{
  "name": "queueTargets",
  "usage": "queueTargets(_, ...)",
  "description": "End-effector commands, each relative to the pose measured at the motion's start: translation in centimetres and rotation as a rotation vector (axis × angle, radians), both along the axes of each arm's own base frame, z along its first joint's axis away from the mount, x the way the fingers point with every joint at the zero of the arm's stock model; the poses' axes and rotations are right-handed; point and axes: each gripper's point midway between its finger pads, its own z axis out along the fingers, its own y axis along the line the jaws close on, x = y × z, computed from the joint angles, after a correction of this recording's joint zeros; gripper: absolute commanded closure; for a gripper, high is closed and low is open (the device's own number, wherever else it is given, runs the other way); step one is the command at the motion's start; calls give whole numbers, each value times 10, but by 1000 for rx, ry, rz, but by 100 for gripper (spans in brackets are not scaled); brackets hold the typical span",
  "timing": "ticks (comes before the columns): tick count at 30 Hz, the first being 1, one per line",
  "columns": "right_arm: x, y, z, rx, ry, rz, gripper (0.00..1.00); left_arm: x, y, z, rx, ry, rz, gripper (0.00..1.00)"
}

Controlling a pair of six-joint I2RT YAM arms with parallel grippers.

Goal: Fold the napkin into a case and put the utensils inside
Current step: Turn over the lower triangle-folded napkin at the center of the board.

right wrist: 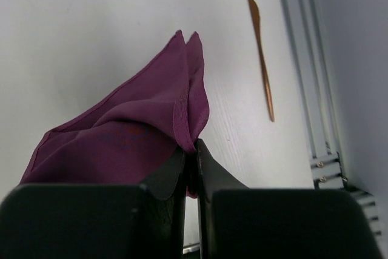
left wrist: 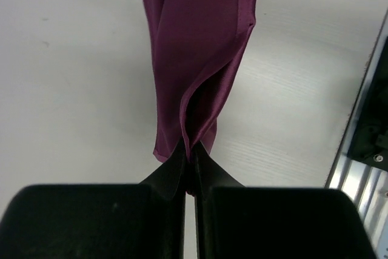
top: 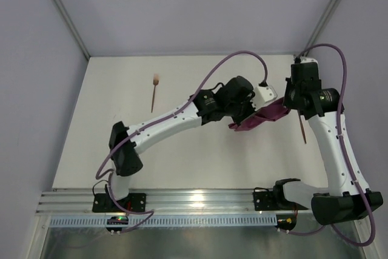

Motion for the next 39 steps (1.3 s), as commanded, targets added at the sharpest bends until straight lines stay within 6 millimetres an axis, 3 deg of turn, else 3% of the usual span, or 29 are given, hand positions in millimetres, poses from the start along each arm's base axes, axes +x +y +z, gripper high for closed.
queueTargets(1,-22,-37,10,-147,70,-105,97,-44,-43,9,-68,100,-112,100)
queueTargets(3,-28,-49,14,-179,80,-148,97,-55,-61,1,-71,133,-140,100)
queueTargets(4,-35,-58,13,-200,100,-181,97,-61,-71,18,-121,147,-171,100)
queueTargets(6,-46,-75,16,-251,128,-234,97,-66,-87,14,-150,225,-162,100)
queueTargets(7,-50,-82,16,-269,144,-253,97,-67,-95,27,-191,235,-172,100)
queueTargets(9,-58,-95,18,-297,174,-295,97,-73,-105,28,-219,279,-186,100)
queueTargets(15,-45,-92,17,-277,211,-278,97,-76,-124,-2,-221,415,-140,100)
queueTargets(19,-11,-80,-34,-221,331,-222,97,-61,-121,-25,-224,515,-85,100)
queueTargets(22,20,-69,-71,-173,375,-196,97,-38,-107,-53,-205,601,5,100)
queueTargets(23,29,-66,-78,-169,387,-195,97,-21,-101,-59,-217,612,39,100)
queueTargets(24,46,-49,-75,-165,358,-164,97,-16,-92,-78,-194,652,82,100)
queueTargets(25,59,-39,-79,-167,360,-143,97,-10,-86,-85,-193,680,98,100)
queueTargets(26,73,-29,-98,-177,406,-119,97,8,-78,-88,-215,688,129,100)
queueTargets(27,95,-16,-90,-169,364,-108,97,17,-71,-89,-226,700,156,100)
queueTargets(28,108,7,-91,-173,358,-62,97,22,-60,-104,-207,714,186,100)
queueTargets(30,138,36,-104,-180,386,-16,97,45,-39,-107,-221,704,235,100)
queueTargets(31,146,47,-106,-182,388,-3,97,47,-26,-110,-215,705,252,100)
queueTargets(33,167,79,-116,-191,388,44,97,69,-2,-110,-250,700,299,100)
queueTargets(34,174,90,-118,-181,379,54,97,74,8,-101,-276,696,319,100)
queueTargets(35,178,106,-123,-164,375,76,97,84,32,-120,-260,720,380,100)
queueTargets(36,188,117,-130,-149,364,87,97,93,43,-124,-275,709,409,100)
queueTargets(37,190,131,-134,-126,356,99,97,98,66,-136,-267,718,456,100)
queueTargets(39,199,156,-148,-49,338,139,97,105,84,-144,-281,701,487,100)
